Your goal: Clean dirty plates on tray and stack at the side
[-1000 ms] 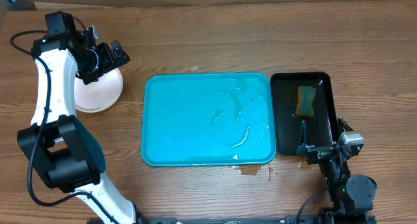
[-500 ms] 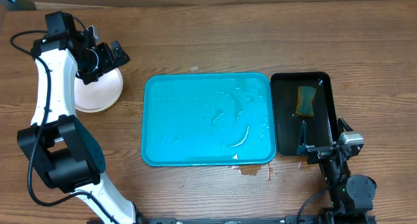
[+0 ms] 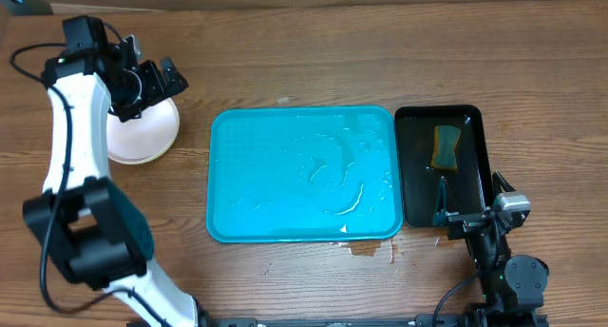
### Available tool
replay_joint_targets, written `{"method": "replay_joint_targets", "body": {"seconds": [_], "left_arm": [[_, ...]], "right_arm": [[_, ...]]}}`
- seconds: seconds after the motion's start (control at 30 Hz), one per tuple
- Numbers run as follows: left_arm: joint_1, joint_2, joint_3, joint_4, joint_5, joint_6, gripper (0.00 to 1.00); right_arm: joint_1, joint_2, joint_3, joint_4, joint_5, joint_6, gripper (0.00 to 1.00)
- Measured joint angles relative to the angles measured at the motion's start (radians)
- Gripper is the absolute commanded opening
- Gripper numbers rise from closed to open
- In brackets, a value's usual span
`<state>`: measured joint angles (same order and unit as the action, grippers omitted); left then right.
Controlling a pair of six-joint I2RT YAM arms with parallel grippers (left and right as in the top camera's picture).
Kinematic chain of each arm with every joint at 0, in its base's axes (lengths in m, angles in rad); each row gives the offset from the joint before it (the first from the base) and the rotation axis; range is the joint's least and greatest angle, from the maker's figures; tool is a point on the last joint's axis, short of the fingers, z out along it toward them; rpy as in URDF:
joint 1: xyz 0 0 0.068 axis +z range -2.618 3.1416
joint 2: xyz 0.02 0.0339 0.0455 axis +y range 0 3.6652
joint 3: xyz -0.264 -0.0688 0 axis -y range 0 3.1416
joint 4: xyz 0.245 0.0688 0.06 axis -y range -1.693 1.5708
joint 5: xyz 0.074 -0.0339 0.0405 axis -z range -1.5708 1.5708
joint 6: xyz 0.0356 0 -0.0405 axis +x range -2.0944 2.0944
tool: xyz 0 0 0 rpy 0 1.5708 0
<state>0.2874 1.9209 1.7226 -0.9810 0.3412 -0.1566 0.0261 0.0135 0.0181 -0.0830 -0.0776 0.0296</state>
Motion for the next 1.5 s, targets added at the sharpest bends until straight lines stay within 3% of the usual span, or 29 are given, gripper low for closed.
{"method": "replay_joint_targets", "body": {"seconds": [0.3, 0.5, 0.93, 1.03, 1.4, 1.5], "left_arm": [[-0.029, -0.378, -0.001, 0.002, 0.001, 0.000, 1.00], [-0.039, -0.539, -0.045, 0.008, 0.005, 0.000, 1.00], [-0.065, -0.903, -0.731, 0.010, 0.004, 0.000, 1.00], [-0.065, -1.012, -0.894, 0.128, 0.004, -0.002, 1.00], [-0.154, -1.381, -1.379, 1.046, -0.010, -0.098, 1.00], [-0.172, -1.464, -1.464, 1.171, -0.035, -0.105, 1.00]], "right_arm": [[0.000, 0.000, 0.000, 0.000, 0.000, 0.000, 1.00], [0.000, 0.000, 0.000, 0.001, 0.000, 0.000, 1.00], [0.000, 0.000, 0.000, 0.001, 0.000, 0.000, 1.00], [0.000, 0.000, 0.000, 0.001, 0.000, 0.000, 1.00], [0.000, 0.000, 0.000, 0.000, 0.000, 0.000, 1.00], [0.000, 0.000, 0.000, 0.000, 0.000, 0.000, 1.00]]}}
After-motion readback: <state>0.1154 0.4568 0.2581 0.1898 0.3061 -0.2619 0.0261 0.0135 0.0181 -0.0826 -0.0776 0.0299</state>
